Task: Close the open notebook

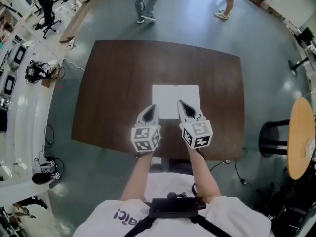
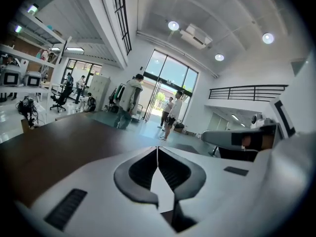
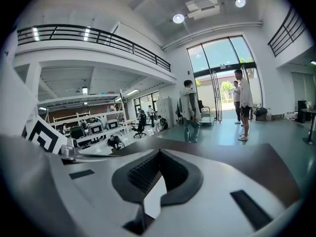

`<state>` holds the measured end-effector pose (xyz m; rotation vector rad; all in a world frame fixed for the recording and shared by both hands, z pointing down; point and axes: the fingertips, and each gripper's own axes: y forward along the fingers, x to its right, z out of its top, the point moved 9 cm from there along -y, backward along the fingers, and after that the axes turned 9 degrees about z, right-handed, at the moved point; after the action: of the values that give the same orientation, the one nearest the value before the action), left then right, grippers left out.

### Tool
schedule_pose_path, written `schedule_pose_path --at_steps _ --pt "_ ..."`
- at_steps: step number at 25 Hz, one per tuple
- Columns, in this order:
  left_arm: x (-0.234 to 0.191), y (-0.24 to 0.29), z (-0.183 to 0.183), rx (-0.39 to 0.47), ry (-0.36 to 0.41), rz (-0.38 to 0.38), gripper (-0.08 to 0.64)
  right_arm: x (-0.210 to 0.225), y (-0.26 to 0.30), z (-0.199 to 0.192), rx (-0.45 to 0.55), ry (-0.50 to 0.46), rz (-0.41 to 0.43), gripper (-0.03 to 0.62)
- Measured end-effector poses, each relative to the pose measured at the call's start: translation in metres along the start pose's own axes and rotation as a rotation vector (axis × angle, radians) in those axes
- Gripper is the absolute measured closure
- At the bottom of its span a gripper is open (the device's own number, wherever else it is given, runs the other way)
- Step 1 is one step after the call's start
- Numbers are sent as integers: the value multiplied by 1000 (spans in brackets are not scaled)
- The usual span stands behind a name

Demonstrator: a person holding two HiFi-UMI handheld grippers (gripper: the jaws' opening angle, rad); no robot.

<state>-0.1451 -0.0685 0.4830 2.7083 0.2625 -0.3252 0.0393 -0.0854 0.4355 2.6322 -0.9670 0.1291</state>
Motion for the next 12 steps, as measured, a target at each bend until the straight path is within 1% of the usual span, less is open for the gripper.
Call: schedule_pose_path --at_steps 4,7,12 --pt "-20 14 -16 -61 -20 19 551 2 21 -9 -40 23 20 589" --pt "-27 22 -33 -107 -33 38 551 6 27 -18 -63 35 28 591" --pt "-34 32 -67 -193 -50 99 549 18 30 -34 -99 68 34 591"
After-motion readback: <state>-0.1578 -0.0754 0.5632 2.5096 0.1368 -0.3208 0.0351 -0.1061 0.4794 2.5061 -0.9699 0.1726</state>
